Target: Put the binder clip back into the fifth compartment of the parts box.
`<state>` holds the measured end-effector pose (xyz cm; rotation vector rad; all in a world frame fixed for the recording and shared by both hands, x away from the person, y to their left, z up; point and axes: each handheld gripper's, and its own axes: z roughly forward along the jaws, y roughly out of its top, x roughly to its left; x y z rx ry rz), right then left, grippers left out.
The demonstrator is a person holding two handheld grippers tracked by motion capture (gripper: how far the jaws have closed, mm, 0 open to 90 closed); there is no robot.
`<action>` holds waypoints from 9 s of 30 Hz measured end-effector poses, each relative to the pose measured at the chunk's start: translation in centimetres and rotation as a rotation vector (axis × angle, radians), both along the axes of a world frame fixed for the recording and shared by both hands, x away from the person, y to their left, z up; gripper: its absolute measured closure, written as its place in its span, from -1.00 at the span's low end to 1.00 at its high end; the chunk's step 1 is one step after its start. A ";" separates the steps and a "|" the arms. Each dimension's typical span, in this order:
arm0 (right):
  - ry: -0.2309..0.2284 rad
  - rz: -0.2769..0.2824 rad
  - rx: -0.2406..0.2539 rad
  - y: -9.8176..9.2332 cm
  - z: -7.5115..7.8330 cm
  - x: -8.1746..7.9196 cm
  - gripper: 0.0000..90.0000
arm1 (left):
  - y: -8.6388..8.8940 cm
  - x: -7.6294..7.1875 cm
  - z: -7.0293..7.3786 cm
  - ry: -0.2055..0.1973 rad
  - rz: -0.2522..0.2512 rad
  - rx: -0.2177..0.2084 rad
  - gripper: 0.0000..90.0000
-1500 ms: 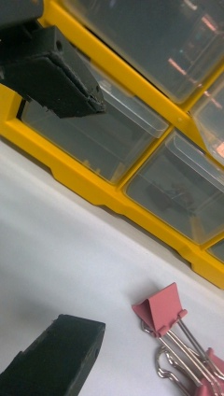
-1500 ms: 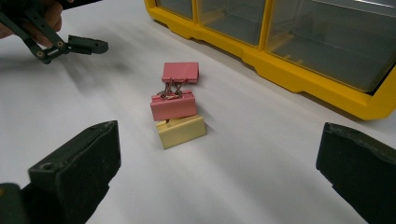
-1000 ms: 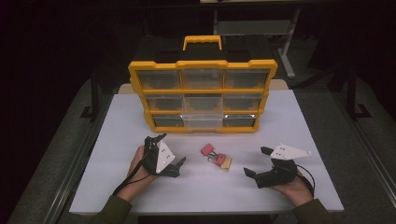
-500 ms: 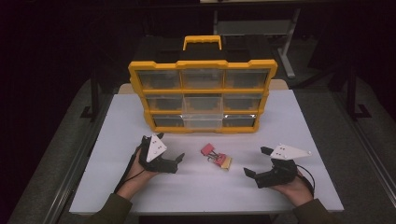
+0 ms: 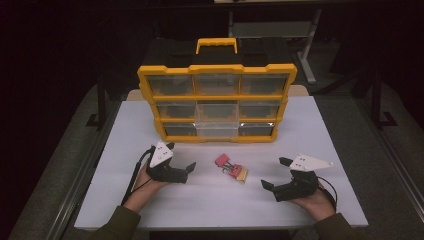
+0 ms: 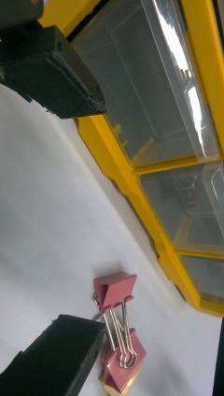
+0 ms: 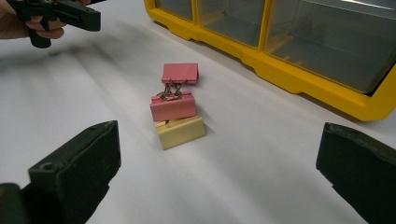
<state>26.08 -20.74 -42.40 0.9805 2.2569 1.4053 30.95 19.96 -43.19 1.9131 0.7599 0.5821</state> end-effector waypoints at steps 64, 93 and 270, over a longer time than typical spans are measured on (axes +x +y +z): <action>0.016 0.017 -0.003 0.6 0.2 0.6 -1.00 | 5.7 -5.6 0.0 -0.024 -0.008 -0.087 -1.00; 0.051 0.058 -0.003 4.3 1.3 4.7 -1.00 | 5.4 -5.7 0.0 -0.017 -0.016 -0.121 -1.00; 0.184 0.253 -0.082 4.9 3.5 9.1 0.08 | 4.8 -6.1 0.1 -0.040 -0.069 -0.150 -1.00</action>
